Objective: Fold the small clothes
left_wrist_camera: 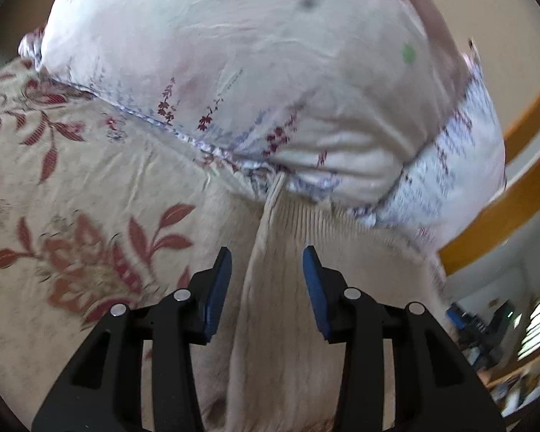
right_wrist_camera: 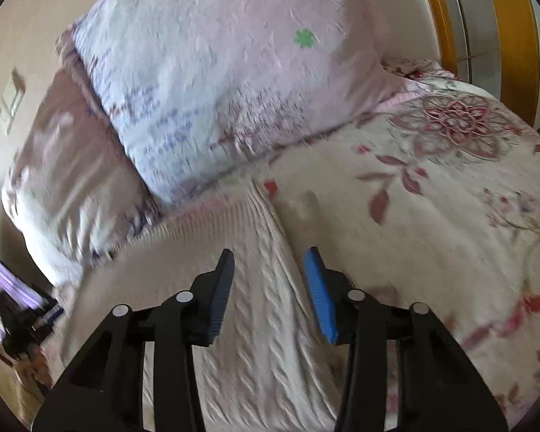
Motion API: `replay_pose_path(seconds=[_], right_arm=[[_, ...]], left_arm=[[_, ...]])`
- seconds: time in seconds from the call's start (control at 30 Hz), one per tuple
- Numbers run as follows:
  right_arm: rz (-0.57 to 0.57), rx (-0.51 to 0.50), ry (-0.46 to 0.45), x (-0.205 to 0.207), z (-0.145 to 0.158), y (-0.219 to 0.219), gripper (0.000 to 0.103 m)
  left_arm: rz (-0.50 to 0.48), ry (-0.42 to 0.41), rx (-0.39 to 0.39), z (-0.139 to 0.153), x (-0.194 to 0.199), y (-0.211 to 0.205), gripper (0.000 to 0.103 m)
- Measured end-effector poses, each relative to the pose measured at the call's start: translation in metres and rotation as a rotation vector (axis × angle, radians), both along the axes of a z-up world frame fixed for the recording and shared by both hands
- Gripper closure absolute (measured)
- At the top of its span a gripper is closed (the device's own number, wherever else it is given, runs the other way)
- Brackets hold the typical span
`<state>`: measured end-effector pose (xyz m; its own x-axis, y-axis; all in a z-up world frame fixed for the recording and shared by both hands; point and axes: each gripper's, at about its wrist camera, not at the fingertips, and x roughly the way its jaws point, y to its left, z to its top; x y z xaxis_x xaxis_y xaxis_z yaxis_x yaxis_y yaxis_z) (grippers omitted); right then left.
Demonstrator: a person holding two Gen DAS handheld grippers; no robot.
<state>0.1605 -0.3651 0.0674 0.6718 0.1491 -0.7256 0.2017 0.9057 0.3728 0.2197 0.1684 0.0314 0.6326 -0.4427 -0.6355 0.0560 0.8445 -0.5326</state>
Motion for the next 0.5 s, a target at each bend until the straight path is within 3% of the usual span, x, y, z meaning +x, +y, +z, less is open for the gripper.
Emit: replay_pose_path(seconds=[0.13,0.2,0.37,0.5], right_arm=[[0.024,-0.069,0.032,-0.012,-0.007,0.006,0.062],[0.037,-0.085,0.050,-0.014,-0.013,0.008,0.067],[0.076,-0.199,0.066,-0.015,-0.022,0.024,0.090],[0.066,-0.195,0.035,-0.021,-0.016,0.025,0.092]], left_arm=[[-0.016,0.009,0.080,-0.008,-0.015,-0.005,0.062],[-0.021,0.019,0.099,-0.014,-0.020,-0.007,0.063],[-0.039,0.039,0.114,-0.024,-0.024,-0.012,0.087],[-0.042,0.048,0.094,-0.027,-0.024,-0.010,0.095]])
